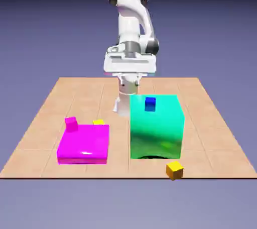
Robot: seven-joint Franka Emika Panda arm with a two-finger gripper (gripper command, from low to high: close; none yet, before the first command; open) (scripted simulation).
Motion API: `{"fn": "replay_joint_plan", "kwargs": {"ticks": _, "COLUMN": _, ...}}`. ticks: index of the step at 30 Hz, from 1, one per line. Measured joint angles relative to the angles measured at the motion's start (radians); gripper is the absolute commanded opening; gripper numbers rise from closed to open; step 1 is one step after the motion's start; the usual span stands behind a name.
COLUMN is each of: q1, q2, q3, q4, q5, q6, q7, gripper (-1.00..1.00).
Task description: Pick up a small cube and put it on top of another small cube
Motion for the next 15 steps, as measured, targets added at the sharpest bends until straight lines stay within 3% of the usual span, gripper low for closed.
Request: {"fn": "replay_joint_plan", "kwargs": {"ticks": 15, "q1": 0.066, "q2": 0.505, "q3": 0.082, "q4": 0.544, "q5": -0.076, "q6": -0.532, "q7": 0.024, "gripper": 0.00}}
